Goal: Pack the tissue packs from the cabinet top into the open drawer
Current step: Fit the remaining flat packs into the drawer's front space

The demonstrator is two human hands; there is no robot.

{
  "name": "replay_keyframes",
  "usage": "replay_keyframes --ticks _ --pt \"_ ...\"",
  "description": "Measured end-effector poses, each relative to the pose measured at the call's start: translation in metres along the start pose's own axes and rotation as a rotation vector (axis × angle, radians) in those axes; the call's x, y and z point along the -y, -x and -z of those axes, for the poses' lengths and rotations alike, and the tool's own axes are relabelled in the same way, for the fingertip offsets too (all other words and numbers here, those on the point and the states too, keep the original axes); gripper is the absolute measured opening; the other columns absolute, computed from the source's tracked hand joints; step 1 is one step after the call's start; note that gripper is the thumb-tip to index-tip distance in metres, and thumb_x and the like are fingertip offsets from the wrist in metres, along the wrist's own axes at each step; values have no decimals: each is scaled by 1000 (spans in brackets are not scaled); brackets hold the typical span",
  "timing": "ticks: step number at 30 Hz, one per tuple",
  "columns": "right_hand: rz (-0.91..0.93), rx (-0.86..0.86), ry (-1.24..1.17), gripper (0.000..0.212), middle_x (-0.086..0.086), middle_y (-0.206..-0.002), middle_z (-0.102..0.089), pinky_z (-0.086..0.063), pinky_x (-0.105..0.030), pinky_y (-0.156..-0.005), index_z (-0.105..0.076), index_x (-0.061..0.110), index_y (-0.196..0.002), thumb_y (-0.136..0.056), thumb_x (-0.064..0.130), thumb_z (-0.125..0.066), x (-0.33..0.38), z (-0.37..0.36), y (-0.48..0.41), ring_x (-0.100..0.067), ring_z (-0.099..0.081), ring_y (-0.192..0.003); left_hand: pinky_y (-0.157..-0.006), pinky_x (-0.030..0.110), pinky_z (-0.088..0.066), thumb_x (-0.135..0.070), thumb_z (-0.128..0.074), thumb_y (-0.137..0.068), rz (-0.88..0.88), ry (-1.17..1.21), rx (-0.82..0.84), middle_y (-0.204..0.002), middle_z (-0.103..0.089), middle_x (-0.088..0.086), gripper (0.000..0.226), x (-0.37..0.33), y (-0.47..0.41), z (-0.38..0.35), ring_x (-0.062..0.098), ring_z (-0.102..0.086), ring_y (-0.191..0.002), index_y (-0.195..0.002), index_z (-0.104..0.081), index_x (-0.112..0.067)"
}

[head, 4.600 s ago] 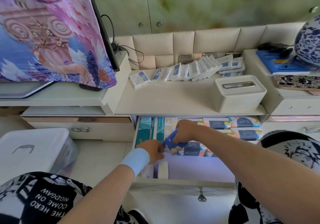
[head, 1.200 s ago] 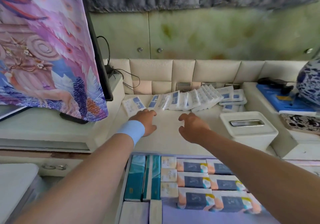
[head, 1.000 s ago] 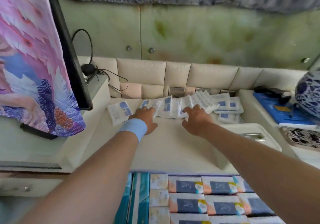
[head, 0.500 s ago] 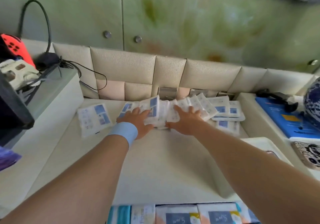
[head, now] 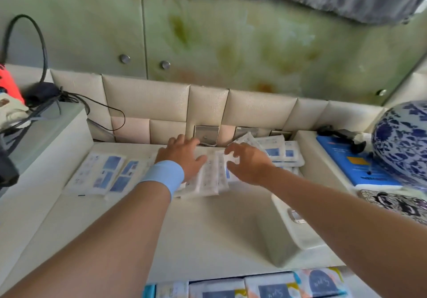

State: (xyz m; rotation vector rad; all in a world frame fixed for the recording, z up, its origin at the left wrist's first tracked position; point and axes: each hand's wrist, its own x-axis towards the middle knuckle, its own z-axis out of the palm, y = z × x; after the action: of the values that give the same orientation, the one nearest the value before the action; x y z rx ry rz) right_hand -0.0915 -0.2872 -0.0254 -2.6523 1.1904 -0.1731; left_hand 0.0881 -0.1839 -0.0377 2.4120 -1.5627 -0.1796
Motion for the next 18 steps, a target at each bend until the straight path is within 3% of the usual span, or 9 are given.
replay_keyframes --ticks 2,3,6,9,11,13,15,18 --pt "-108 -113 116 37 -2 -131 -52 -48 -35 -88 -52 35 -126 -90 31 -58 -29 13 -12 -22 -52 -113 -107 47 -34 -57 -44 -92 -85 15 41 -150 -30 -4 57 -22 -4 -7 24 -25 -138 -144 -31 -40" --pt "-176 -88 190 46 -4 -136 -46 -46 -38 -92 -48 36 -131 -87 31 -61 -43 18 -17 -24 -46 -120 -108 47 -32 -56 -46 -91 -110 20 75 -154 -24 -5 60 -34 -6 -12 24 -21 -141 -146 -27 -41" --pt "-284 156 497 90 -9 -159 -11 -34 -55 -106 -17 46 -150 -78 41 -70 -83 22 -29 -33 -17 -144 -111 48 -27 -56 -48 -91 -148 28 172 -158 -15 -7 68 -64 -12 -27 24 -16 -145 -150 -17 -44" --pt "-271 309 653 116 -9 -163 18 -23 -71 -106 9 50 -151 -75 37 -77 -110 15 -40 -39 11 -149 -111 49 -27 -55 -48 -90 -165 46 232 -159 -12 -8 73 -86 -19 -41 26 -19 -143 -152 -11 -43" --pt "-290 342 627 121 -8 -162 15 -28 -71 -105 13 52 -149 -74 31 -80 -122 11 -48 -42 4 -149 -111 50 -28 -56 -48 -90 -157 37 262 -160 -11 -8 75 -96 -22 -50 28 -21 -143 -152 -9 -43" --pt "-292 340 602 117 -10 -159 3 -40 -64 -102 9 53 -148 -75 33 -80 -132 7 -55 -45 -17 -143 -111 50 -28 -60 -47 -89 -138 -18 293 -158 -19 -5 75 -101 -25 -58 29 -24 -142 -152 -9 -43" --pt "-243 282 592 104 -13 -150 -18 -50 -52 -94 -6 50 -147 -76 34 -79 -139 3 -58 -43 -41 -128 -110 50 -29 -64 -45 -88 -147 -125 313 -154 -31 -2 76 -102 -26 -65 29 -27 -140 -151 -11 -42" --pt "-176 196 572 81 -12 -135 -38 -51 -44 -83 -25 41 -144 -82 23 -73 -143 5 -55 -38 -55 -113 -110 48 -29 -63 -45 -88 -175 -196 294 -154 -33 -2 75 -100 -25 -71 28 -27 -141 -151 -12 -41"
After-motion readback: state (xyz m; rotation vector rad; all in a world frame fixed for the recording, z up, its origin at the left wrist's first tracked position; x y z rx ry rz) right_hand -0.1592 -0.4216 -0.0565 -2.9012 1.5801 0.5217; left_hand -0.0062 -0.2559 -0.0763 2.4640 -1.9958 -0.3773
